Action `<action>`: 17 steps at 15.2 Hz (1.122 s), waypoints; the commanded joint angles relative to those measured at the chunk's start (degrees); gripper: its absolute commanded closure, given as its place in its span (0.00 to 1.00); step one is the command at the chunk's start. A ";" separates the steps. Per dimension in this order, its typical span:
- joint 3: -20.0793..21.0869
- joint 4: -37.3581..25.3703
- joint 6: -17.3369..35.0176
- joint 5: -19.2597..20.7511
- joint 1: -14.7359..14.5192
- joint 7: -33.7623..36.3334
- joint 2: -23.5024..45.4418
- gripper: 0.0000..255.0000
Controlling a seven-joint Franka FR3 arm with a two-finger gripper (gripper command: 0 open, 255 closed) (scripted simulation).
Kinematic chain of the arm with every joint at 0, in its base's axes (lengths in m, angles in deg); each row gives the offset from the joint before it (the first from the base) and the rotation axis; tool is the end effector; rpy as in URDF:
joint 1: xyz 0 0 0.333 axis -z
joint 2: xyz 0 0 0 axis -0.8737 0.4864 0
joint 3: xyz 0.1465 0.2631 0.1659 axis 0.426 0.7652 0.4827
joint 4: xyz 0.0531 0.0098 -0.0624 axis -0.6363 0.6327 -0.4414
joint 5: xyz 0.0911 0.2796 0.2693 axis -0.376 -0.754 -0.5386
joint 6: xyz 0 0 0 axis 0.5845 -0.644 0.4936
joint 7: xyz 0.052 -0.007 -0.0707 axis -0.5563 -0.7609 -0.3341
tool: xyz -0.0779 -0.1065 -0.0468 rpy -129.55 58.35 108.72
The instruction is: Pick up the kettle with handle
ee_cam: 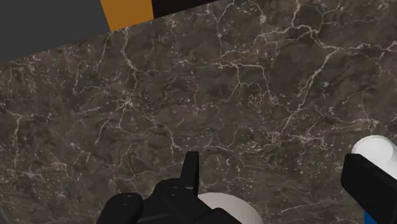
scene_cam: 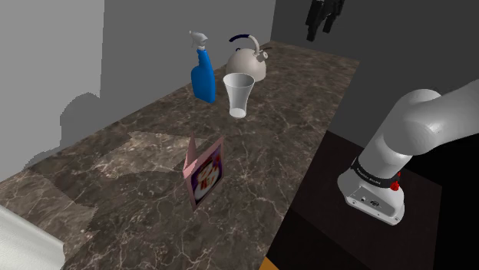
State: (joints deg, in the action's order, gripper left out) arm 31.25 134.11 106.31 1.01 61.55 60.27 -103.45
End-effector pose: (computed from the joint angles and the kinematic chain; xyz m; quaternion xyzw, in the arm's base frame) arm 0.3114 -0.0092 0.6084 0.9979 -0.0284 0.0292 0.0509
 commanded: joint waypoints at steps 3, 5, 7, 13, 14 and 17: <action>-0.78 -1.67 2.59 0.59 0.08 -1.23 3.89 0.00; -1.51 -3.64 4.96 1.08 0.13 -2.44 7.86 0.00; -2.21 -5.92 7.10 1.45 0.13 -3.63 11.90 0.00; -3.93 -14.55 12.01 1.86 0.17 -7.27 24.31 0.00; -4.17 -16.26 12.60 1.84 0.17 -7.89 26.42 0.00; -4.80 -21.87 13.95 1.60 0.22 -9.75 32.82 0.00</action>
State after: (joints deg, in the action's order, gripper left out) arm 26.71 114.53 119.75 2.72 61.73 51.24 -73.21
